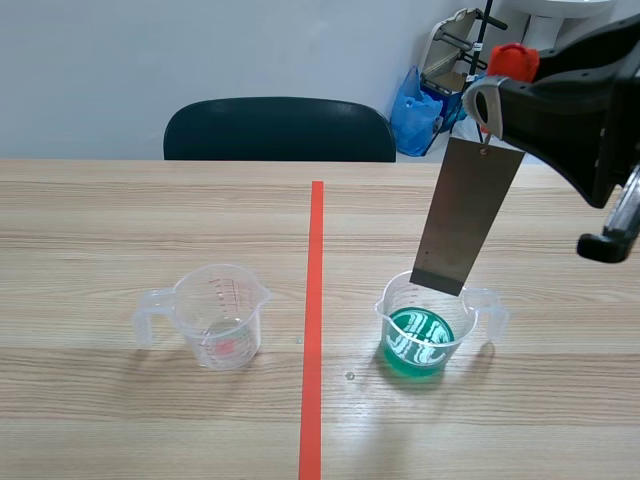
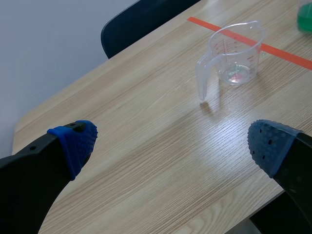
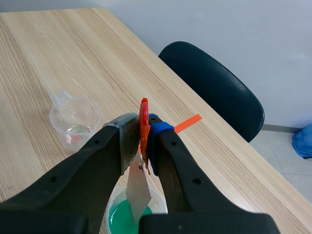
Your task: Do the redox reaction experiment
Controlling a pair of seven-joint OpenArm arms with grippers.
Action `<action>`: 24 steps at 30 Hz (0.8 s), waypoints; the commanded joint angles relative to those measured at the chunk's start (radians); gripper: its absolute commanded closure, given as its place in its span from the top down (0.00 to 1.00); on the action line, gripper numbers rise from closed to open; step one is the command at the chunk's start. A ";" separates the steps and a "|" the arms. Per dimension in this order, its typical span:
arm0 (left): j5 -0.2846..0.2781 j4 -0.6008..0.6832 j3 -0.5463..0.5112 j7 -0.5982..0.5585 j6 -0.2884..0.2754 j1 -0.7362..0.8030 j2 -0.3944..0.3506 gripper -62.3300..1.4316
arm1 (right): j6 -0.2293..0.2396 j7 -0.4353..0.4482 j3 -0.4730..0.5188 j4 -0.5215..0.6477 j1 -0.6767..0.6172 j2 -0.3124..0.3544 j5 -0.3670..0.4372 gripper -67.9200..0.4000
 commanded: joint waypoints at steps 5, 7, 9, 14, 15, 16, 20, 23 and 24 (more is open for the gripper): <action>-0.010 0.006 -0.006 -0.018 -0.002 0.001 0.005 1.00 | -0.004 0.014 0.010 0.016 0.007 0.013 0.011 0.02; -0.010 0.006 -0.006 -0.018 -0.002 0.001 0.005 1.00 | -0.004 0.006 0.009 0.016 0.017 0.013 0.011 0.02; -0.010 0.006 -0.006 -0.018 -0.002 0.001 0.005 1.00 | -0.004 0.008 0.009 0.015 0.021 0.013 0.012 0.02; -0.010 0.006 -0.006 -0.018 -0.002 0.001 0.005 1.00 | -0.004 0.005 -0.023 0.000 0.058 0.013 0.011 0.02; -0.010 0.006 -0.006 -0.018 -0.002 0.001 0.005 1.00 | -0.004 0.002 -0.034 -0.006 0.071 0.013 0.011 0.02; -0.010 0.006 -0.006 -0.018 -0.002 0.001 0.005 1.00 | -0.004 -0.002 -0.049 -0.013 0.085 0.013 0.011 0.02; -0.010 0.006 -0.006 -0.018 -0.002 0.001 0.005 1.00 | -0.005 -0.002 -0.105 -0.038 0.136 0.013 0.004 0.02; -0.010 0.006 -0.006 -0.018 -0.002 0.001 0.005 1.00 | -0.005 -0.003 -0.143 -0.051 0.177 0.008 0.003 0.02; -0.010 0.006 -0.006 -0.018 -0.002 0.001 0.005 1.00 | -0.006 -0.005 -0.156 -0.055 0.194 0.006 0.004 0.02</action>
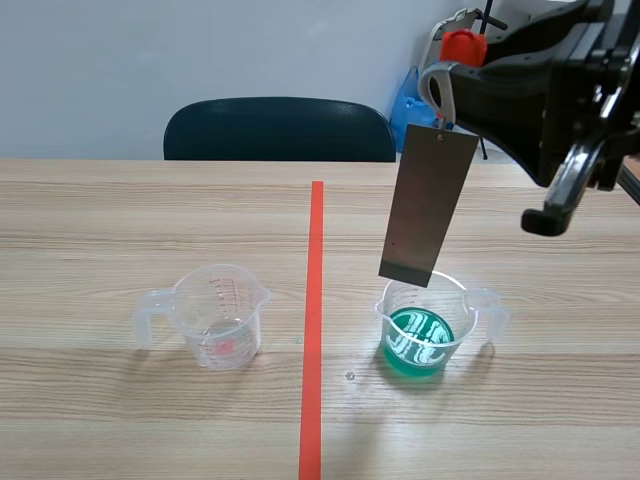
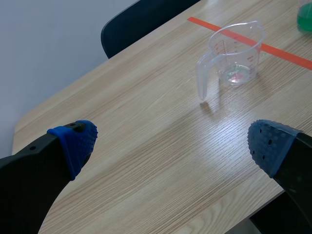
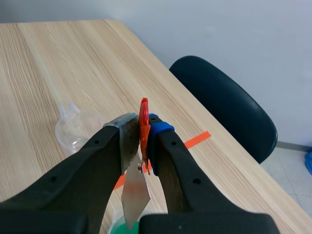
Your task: Do the redox reaction experiment
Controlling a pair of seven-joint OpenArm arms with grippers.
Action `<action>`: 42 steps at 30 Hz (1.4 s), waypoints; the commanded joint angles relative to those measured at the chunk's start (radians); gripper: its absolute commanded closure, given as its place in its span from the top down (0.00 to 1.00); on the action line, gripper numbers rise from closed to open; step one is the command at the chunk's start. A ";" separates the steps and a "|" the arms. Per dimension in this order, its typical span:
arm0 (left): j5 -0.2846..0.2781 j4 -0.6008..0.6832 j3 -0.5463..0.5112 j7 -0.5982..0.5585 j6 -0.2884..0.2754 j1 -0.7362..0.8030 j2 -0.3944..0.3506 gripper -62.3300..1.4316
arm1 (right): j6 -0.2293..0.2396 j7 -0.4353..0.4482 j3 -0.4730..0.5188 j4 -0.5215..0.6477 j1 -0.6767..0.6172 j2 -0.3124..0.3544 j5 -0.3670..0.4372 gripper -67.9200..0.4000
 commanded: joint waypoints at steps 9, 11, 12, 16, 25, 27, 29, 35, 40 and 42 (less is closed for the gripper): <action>-0.010 0.006 -0.006 -0.017 -0.002 0.001 0.005 1.00 | -0.031 -0.037 -0.166 -0.074 0.211 -0.042 0.006 0.02; -0.010 0.006 -0.006 -0.017 -0.002 0.001 0.005 1.00 | -0.031 -0.047 -0.206 -0.100 0.256 -0.059 0.006 0.02; -0.010 0.006 -0.006 -0.017 -0.002 0.001 0.005 1.00 | -0.031 -0.050 -0.225 -0.113 0.278 -0.069 0.006 0.02; -0.010 0.006 -0.006 -0.017 -0.002 0.001 0.005 1.00 | -0.031 -0.075 -0.291 -0.159 0.364 -0.114 0.006 0.02; -0.010 0.006 -0.006 -0.017 -0.002 0.001 0.005 1.00 | -0.031 -0.116 -0.442 -0.282 0.528 -0.237 -0.009 0.02; -0.010 0.006 -0.006 -0.017 -0.002 0.001 0.005 1.00 | -0.031 -0.118 -0.472 -0.298 0.549 -0.262 -0.024 0.02; -0.010 0.006 -0.006 -0.017 -0.002 0.001 0.005 1.00 | -0.031 -0.121 -0.503 -0.306 0.567 -0.286 -0.036 0.02; -0.010 0.006 -0.006 -0.017 -0.002 0.001 0.005 1.00 | -0.031 -0.135 -0.590 -0.309 0.592 -0.353 -0.081 0.02; -0.010 0.006 -0.006 -0.017 -0.002 0.001 0.005 1.00 | -0.055 -0.158 -0.642 -0.310 0.595 -0.401 -0.099 0.02; -0.010 0.006 -0.006 -0.017 -0.002 0.001 0.005 1.00 | -0.057 -0.164 -0.659 -0.310 0.595 -0.414 -0.103 0.02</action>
